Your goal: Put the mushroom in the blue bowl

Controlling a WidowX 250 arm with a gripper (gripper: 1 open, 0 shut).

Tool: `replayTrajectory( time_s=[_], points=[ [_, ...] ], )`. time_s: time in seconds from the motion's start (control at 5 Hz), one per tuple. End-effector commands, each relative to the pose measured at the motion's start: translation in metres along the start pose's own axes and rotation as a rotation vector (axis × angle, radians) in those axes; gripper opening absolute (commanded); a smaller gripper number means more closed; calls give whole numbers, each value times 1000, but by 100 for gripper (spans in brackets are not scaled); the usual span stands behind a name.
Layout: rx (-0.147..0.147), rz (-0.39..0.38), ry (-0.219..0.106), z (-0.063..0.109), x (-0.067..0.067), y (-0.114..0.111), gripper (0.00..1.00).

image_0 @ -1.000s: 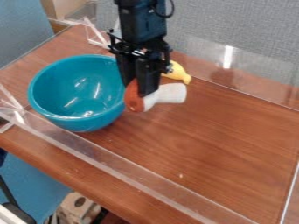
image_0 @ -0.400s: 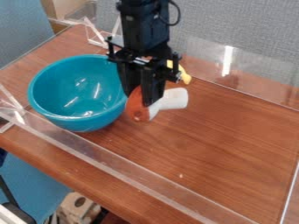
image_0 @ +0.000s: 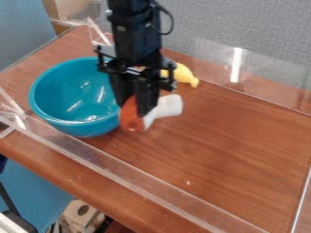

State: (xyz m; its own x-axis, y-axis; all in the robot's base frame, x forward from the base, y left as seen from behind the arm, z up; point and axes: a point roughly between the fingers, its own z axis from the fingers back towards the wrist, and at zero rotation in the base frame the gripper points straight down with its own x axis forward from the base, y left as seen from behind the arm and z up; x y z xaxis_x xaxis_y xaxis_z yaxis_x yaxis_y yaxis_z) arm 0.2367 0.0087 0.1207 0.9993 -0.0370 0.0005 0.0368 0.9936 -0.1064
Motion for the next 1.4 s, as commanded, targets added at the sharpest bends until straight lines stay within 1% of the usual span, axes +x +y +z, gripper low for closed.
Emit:
replayTrajectory(
  time_s=[0.0,0.4,0.8,1.2],
  points=[
    [16,54,-67,11,-1,11,0],
    [21,100,-76,-3,6,-4,0],
    [20,45,-89,32,18,3,0],
    [23,36,-107,44,25,22,0]
  ],
)
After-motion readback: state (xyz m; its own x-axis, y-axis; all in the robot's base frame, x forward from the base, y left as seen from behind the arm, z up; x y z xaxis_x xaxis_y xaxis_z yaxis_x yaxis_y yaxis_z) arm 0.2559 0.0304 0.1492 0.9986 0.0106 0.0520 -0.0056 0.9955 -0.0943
